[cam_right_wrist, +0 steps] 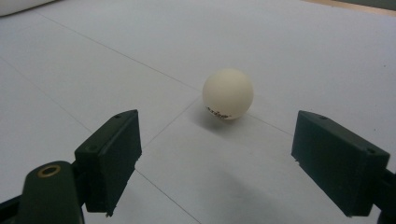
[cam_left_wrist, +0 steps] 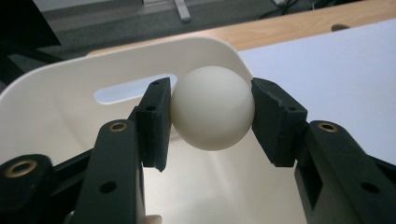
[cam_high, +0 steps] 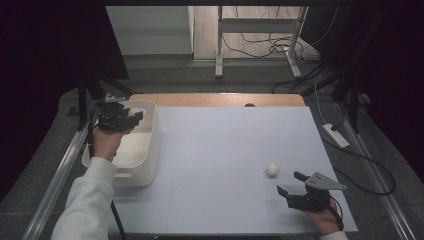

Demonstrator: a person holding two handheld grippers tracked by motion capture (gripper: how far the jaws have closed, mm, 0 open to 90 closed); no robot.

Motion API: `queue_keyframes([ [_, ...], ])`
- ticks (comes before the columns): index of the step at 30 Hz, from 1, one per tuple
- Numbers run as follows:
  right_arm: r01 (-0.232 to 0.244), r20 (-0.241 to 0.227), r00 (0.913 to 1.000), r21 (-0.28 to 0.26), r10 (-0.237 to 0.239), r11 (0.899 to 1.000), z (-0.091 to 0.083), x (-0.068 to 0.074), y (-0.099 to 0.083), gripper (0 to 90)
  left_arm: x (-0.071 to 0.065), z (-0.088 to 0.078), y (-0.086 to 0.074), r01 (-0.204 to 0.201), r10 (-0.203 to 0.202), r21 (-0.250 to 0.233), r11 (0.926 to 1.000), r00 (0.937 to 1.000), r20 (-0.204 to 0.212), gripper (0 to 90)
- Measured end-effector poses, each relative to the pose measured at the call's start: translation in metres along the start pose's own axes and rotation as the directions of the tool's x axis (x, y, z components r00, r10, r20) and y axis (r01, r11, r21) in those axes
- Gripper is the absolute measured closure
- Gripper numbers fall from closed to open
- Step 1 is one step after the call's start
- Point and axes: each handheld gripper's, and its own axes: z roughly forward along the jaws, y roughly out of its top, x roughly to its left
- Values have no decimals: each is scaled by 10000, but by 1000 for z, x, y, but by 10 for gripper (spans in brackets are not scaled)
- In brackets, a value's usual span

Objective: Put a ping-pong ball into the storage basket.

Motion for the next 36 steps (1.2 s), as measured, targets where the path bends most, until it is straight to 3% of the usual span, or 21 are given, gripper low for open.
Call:
queue_keyframes([
  [8, -2, -18, 10000, -11, 2, 10000, 0, 0, 0, 159, 4, 11, 2, 72, -71, 804, 9967, 10000, -16, 505],
  [16, 0, 23, 10000, 14, 0, 10000, 0, 0, 0, 159, 6, 10, 2, 129, -123, 778, 9969, 9999, -88, 498],
  [17, -5, 25, 10000, 14, 5, 10000, 0, 0, 0, 159, 7, 9, 2, 131, -121, 651, 9978, 9998, -164, 478],
  [19, -2, -8, 10000, -4, 2, 10000, 0, 0, 0, 159, 6, 5, 3, 289, -285, 155, 9995, 9992, -271, 338],
  [22, -11, -6, 10000, -11, 11, 10000, 0, 0, 0, 159, 7, 0, 4, 377, -378, -211, 9991, 9993, -38, 243],
  [24, -9, -6, 10000, -11, 9, 10000, 0, 0, 0, 159, 6, -7, 4, 413, -398, -576, 9975, 9989, 267, 233],
  [29, -37, -28, 10000, -15, 37, 10000, 1, -1, 1, 159, 1, -15, 3, 318, -243, -874, 9957, 9961, 852, 215],
  [33, -83, -66, 9999, -34, 83, 10000, 2, 0, 2, 159, -7, -21, 2, 129, 10, -1060, 9943, 9916, 1292, 209],
  [36, -107, -93, 9999, -45, 107, 9999, 4, -2, 2, 159, -15, -26, 1, 8, 222, -1329, 9911, 9849, 1717, 208],
])
